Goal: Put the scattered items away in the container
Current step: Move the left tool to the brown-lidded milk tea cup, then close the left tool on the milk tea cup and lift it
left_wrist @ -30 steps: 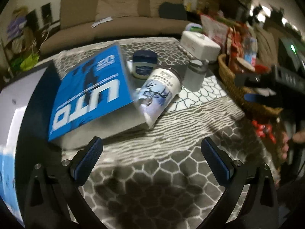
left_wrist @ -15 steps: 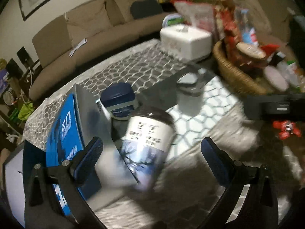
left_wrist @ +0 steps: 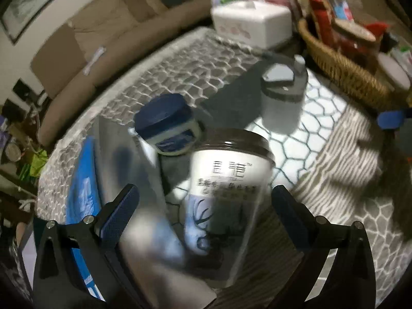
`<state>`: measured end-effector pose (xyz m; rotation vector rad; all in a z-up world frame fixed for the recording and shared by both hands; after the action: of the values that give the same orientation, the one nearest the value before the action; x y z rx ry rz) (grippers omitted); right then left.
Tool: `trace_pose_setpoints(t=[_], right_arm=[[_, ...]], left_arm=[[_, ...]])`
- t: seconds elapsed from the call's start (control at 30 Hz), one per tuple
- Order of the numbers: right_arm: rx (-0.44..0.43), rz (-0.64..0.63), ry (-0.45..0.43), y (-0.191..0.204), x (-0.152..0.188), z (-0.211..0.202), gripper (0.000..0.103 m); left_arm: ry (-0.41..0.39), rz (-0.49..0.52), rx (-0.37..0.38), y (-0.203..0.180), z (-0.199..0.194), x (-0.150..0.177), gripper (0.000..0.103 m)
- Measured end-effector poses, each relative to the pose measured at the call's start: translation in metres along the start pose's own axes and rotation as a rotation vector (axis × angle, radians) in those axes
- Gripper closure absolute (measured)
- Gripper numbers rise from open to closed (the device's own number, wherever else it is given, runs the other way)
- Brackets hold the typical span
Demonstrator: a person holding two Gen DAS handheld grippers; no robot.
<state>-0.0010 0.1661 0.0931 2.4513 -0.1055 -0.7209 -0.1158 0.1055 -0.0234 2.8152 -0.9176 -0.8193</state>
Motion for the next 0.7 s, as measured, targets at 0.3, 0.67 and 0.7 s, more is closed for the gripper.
trace_pose_setpoints(t=[0.3,0.67,0.7], right_arm=[[0.0,0.024,-0.013,-0.008,-0.003,-0.006,0.0],[-0.047,0.047,0.013,-0.012,0.001,-0.003,0.0],[-0.098,0.067,0.021,-0.009,0.002,-0.001,0.0]], left_arm=[[0.168,0.104,-0.019,-0.03,0.032,0.001,0.001],[0.084,-0.226,0.178,-0.023,0.009,-0.007,0.031],[0.07,-0.25,0.203,-0.025,0.002,-0.007,0.031]])
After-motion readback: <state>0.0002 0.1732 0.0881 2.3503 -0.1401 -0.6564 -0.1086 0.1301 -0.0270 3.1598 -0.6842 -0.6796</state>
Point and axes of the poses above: each gripper's, at about its wrist camera, not at the fingertips, and z roughly the way its jaws point, y to its left, x to its underside, the point moved 9 cm from there along z, roughly the way its jaws point, and after that the axes turned 5 degrees about -z, right-handed, at the moved point
